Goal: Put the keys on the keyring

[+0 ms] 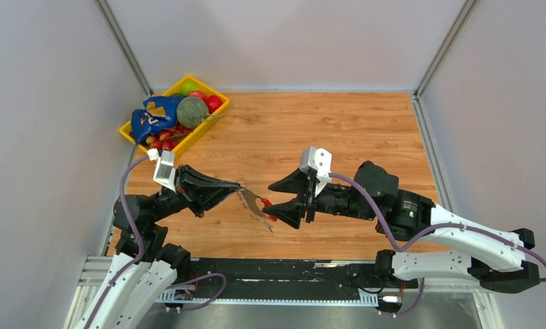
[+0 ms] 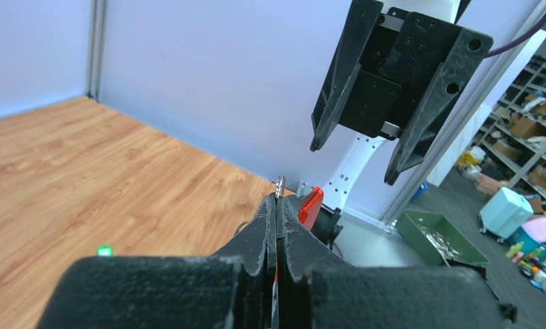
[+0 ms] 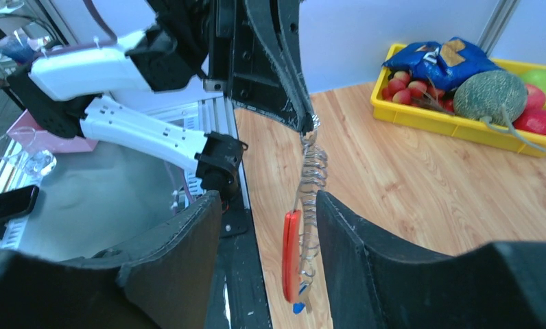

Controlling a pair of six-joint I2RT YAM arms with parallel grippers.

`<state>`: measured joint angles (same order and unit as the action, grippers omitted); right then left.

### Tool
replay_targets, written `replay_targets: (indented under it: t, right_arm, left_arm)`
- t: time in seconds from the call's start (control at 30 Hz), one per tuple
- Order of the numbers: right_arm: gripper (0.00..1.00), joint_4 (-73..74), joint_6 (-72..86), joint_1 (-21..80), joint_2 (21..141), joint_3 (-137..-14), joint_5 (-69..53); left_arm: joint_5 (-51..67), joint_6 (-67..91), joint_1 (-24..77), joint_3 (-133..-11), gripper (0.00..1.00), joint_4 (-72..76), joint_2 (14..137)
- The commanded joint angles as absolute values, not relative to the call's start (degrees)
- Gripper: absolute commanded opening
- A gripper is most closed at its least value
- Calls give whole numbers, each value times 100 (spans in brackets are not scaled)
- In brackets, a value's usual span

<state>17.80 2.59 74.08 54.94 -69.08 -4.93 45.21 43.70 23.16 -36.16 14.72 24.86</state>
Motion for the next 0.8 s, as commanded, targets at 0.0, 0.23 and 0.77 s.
replay_targets:
  t: [0.0,0.23,0.77]
  right_arm:
    - [55,1152,332,7436,5425,-7031,-157]
    - [55,926,34,7436,5737,-7136,-326]
    - [46,942,-332,7381,6363,-7658,-916]
  left_arm:
    - [3943,5173,2302,-3132,0,2984,2163]
    - [3782,5454,2303,-2844,0,3534,2021]
    - [4172,5442,2303,-3006,0,3546,2003]
